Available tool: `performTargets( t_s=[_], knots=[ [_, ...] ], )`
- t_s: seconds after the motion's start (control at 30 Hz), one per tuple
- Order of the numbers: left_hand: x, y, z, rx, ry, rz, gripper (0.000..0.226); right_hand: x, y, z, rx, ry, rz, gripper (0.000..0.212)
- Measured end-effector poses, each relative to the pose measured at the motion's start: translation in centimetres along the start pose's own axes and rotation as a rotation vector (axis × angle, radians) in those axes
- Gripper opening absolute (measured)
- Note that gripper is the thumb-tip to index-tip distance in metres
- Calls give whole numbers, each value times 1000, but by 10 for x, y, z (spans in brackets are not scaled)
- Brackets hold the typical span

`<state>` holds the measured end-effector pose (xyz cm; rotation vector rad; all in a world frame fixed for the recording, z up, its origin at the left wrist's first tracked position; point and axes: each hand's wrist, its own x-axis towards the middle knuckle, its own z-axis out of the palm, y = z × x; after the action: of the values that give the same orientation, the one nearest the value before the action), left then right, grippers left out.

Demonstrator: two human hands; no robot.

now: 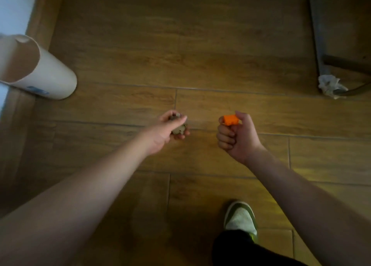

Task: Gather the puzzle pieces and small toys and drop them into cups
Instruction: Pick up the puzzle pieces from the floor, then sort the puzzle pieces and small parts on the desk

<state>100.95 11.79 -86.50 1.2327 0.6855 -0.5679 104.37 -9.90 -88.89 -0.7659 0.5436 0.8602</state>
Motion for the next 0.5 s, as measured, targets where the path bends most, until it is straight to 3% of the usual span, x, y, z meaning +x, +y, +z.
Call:
performTargets(
  t_s=[0.2,0.5],
  knots=[
    [-120,84,18,-181,5,-92,29,-104,-21,80,65,-22,-61,37],
    [-300,222,111,-24,-68,-167,24,-296,-104,216,111,122,-27,38]
  ],
)
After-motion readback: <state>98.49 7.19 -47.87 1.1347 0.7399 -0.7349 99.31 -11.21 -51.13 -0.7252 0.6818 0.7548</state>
